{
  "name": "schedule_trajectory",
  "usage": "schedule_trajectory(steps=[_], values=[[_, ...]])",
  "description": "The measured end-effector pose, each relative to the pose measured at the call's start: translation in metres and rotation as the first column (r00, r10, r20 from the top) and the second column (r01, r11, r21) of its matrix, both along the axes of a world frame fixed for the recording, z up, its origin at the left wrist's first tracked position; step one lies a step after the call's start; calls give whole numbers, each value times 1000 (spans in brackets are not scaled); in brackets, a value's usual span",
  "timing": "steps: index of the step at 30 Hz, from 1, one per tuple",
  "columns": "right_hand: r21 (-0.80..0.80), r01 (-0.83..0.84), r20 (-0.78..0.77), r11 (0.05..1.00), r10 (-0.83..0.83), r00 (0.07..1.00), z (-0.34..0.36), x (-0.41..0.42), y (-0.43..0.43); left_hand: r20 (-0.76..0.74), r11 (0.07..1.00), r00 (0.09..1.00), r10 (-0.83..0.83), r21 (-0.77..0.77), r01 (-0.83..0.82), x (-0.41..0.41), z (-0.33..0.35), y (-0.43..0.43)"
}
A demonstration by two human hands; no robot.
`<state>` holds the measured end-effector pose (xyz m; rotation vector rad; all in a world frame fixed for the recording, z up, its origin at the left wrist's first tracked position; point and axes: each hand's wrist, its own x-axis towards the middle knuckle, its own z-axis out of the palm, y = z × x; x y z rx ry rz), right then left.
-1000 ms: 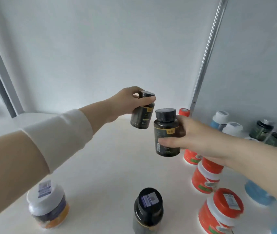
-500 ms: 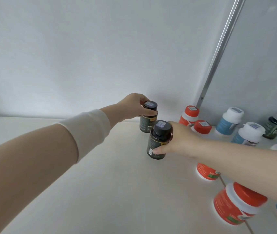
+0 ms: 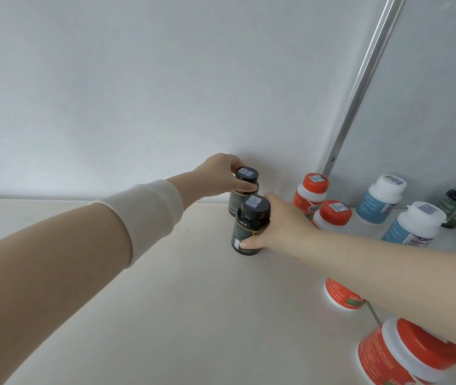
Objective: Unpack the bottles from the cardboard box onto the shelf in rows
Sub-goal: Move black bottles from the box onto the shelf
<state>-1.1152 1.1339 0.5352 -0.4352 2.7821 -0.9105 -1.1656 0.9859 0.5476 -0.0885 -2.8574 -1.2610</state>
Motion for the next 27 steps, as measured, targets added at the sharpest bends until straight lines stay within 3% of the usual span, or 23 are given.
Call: schedule_trajectory(steps=[15, 19, 23, 27], values=[[71, 2, 78, 997, -7, 997, 7, -4, 4, 95, 999, 994, -46, -12, 47, 4, 11, 3], [91, -9, -4, 996, 10, 1000, 31, 4, 19, 144, 991, 989, -26, -129, 44, 15, 39, 5], [174, -31, -134, 984, 55, 989, 58, 22, 31, 63, 946, 998, 5, -323, 16, 40, 76, 11], [208, -38, -249, 977, 90, 964, 84, 50, 51, -29, 844, 1000, 6, -536, -21, 83, 109, 32]])
